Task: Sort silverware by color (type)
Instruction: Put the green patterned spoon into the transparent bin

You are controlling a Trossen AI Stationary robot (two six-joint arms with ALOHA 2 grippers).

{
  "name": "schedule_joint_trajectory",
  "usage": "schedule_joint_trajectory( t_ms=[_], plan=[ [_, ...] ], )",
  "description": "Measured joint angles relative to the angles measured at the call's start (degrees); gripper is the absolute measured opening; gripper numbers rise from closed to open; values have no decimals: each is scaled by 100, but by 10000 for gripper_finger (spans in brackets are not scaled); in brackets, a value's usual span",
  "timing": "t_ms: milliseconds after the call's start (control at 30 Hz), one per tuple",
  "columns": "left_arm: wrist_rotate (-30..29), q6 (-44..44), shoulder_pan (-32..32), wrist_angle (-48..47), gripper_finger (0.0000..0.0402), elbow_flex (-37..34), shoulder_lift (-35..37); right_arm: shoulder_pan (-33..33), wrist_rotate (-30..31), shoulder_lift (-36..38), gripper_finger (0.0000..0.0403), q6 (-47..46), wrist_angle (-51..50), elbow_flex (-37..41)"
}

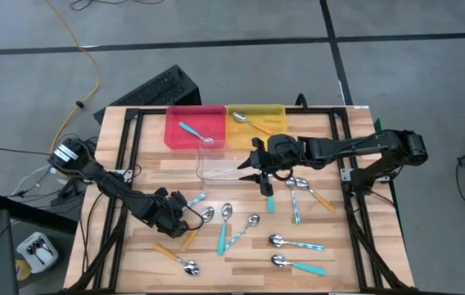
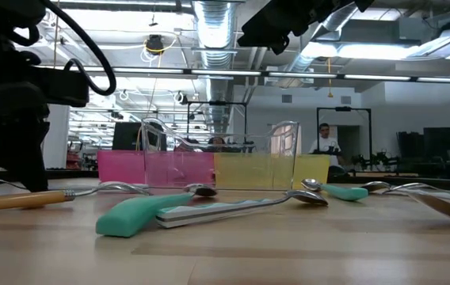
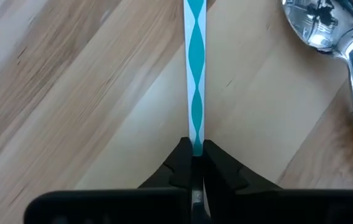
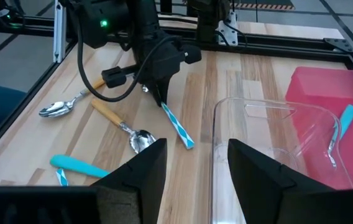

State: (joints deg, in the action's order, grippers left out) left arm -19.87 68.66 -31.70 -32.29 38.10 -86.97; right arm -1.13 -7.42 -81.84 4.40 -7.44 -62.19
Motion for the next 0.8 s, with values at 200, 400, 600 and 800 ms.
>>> schedule_joint_trajectory(
  t_ms=[200, 400, 600, 800],
  plan=[
    [-49, -96, -15, -41, 3, -26, 386, 0, 0, 0, 195, -2, 4, 0],
    [-751, -170, -121, -17, 2, -15, 1101, -4, 0, 0, 195, 0, 136, 0],
    [-1653, -460, -330, 8, 2, -5, 1910, -4, 0, 0, 195, 11, 447, 0],
    [-2527, -970, -611, 130, 2, 3, 2706, -4, 0, 0, 195, 88, 970, 0]
  ],
)
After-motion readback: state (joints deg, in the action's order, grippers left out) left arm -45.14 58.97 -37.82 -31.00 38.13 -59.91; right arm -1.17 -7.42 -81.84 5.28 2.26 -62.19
